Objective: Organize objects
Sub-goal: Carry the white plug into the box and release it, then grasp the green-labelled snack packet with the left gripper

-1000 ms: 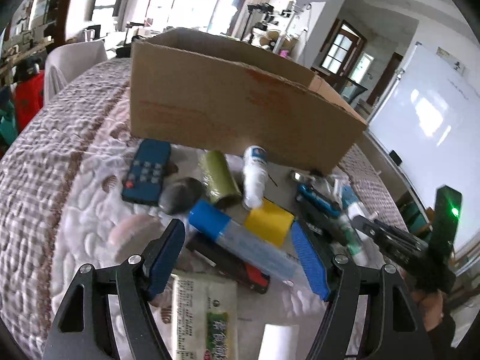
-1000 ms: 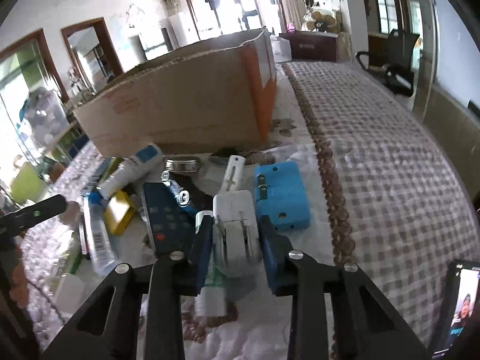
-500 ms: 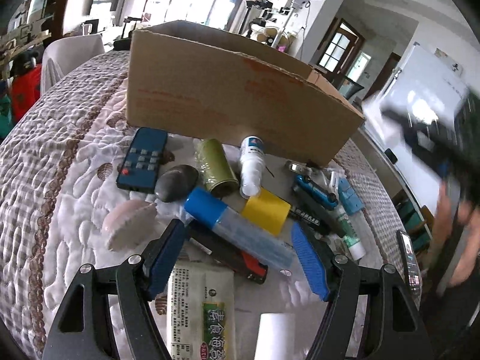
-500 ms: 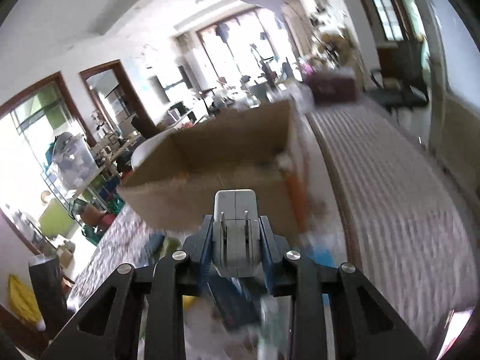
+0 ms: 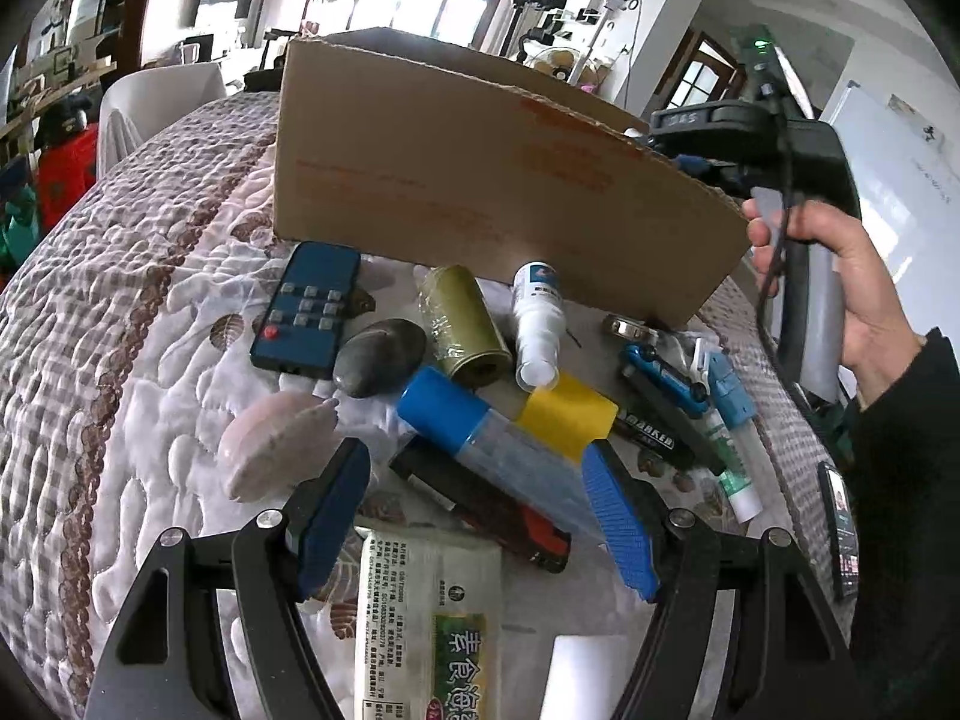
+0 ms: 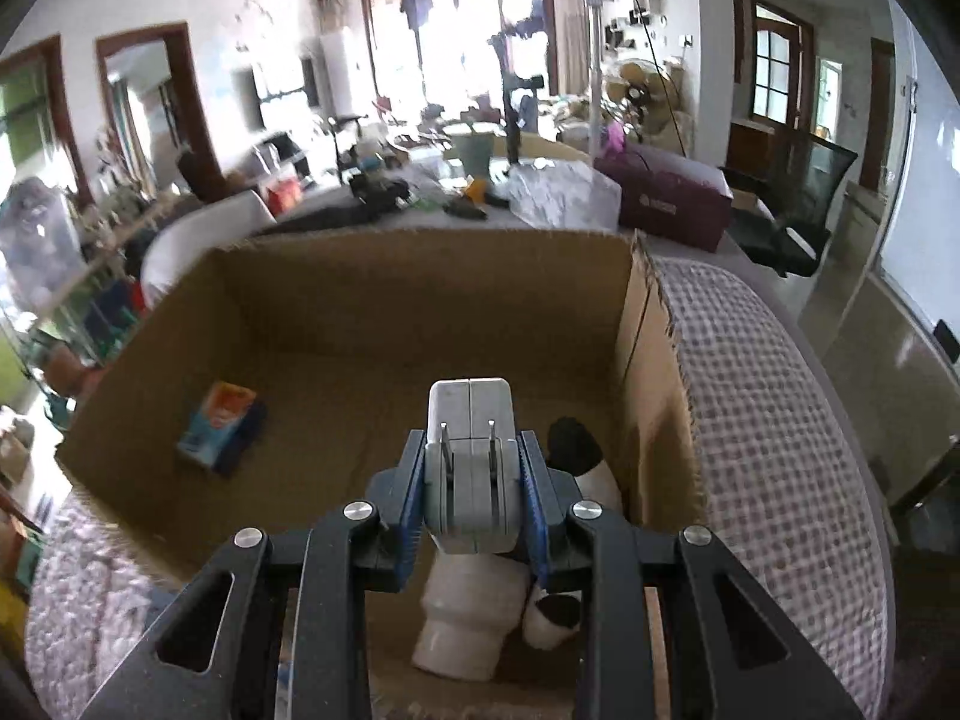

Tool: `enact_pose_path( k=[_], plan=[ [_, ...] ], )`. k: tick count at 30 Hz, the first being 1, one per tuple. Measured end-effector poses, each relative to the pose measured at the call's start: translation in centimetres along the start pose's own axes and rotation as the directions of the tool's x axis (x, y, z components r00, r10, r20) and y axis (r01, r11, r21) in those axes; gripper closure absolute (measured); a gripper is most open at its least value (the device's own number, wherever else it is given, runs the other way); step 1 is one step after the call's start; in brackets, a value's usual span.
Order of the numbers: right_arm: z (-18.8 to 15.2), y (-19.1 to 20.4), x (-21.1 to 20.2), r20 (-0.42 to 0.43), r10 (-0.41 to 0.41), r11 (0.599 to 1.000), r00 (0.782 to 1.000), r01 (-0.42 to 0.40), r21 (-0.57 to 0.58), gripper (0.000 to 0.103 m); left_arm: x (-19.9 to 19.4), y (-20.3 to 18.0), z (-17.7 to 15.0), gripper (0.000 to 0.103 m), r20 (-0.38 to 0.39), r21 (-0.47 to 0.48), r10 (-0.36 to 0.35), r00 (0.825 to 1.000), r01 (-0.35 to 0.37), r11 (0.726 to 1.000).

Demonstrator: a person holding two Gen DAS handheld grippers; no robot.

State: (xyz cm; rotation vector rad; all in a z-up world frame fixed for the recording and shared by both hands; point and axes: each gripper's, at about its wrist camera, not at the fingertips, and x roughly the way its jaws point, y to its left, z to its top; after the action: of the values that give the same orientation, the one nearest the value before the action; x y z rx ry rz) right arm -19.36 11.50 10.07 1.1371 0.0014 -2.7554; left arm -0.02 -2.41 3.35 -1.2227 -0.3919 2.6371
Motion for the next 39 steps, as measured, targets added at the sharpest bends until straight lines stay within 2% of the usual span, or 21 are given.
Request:
enact_pose_path(
  k=[2,7,11,15,18,21,23,24,27,30,33,37,39],
  plan=[
    [0.0,0.0,-0.7,0.030,0.038,0.999,0.999,-0.038,-0.017,0.000,0.0,0.1,0.0,0.030,-0.003,-0.001,0.000,1.000,0.000,1.000],
    [-0.7,0.3,-5.2,0.136,0.070,0.997,0.988,-0.066,-0.032,0.000,-0.1,1.0,0.2,0.030,-0.002,-0.034,0.008,1.000,-0.008,0.999],
    [-4.1,0.9,-9.3,0.175,0.129,0.991,0.976,-0.119,-0.066,0.000,-0.3,1.8,0.3,0.030,0.004,-0.062,0.005,1.000,-0.005,0.998],
    [-9.8,1.0,-11.5,0.142,0.160,0.985,0.977,-0.148,-0.091,0.000,-0.3,2.4,0.3,0.030,0.001,-0.073,0.014,1.000,-0.014,0.997],
    [-13.9,0.4,-11.8,0.092,0.166,0.985,0.982,-0.161,-0.059,0.000,0.0,2.4,0.3,0.030,0.001,-0.061,0.030,1.000,-0.030,0.998],
    [-17.1,-0.2,-11.5,0.072,0.144,0.989,0.987,-0.141,-0.041,0.000,-0.1,2.4,0.2,0.030,0.002,-0.055,0.033,0.999,-0.033,0.998],
    [-19.1,-0.3,-11.2,0.056,0.122,0.992,0.991,-0.119,-0.049,0.000,-0.3,2.6,0.0,0.039,-0.001,-0.063,0.028,1.000,-0.028,0.998],
    [-19.4,-0.4,-10.9,0.049,0.114,0.992,0.992,-0.111,-0.054,0.000,-0.5,2.5,-0.1,0.039,-0.003,-0.060,0.028,1.000,-0.028,0.998],
    [-20.5,-0.5,-10.6,0.041,0.087,0.994,0.995,-0.084,-0.072,0.000,-1.7,1.9,-1.2,0.039,-0.023,-0.027,0.051,0.998,-0.052,0.998],
    [-20.8,-0.6,-10.5,0.038,0.093,0.994,0.995,-0.091,-0.064,0.000,-2.3,0.9,-3.1,0.039,-0.070,0.019,0.114,0.991,-0.113,0.993],
    [-21.0,-0.2,-10.4,0.036,0.088,0.994,0.995,-0.085,-0.070,0.000,-2.1,0.3,-4.5,0.039,-0.114,0.053,0.146,0.983,-0.141,0.989],
    [-21.0,-0.1,-10.5,0.031,0.092,0.993,0.995,-0.090,-0.071,0.000,-1.1,-1.6,-5.0,0.039,-0.091,0.190,0.260,0.961,-0.239,0.952],
    [-21.0,-0.1,-10.5,0.031,0.092,0.994,0.995,-0.089,-0.068,0.000,-0.9,-2.7,-5.1,0.048,-0.072,0.254,0.281,0.957,-0.255,0.933]
  ],
)
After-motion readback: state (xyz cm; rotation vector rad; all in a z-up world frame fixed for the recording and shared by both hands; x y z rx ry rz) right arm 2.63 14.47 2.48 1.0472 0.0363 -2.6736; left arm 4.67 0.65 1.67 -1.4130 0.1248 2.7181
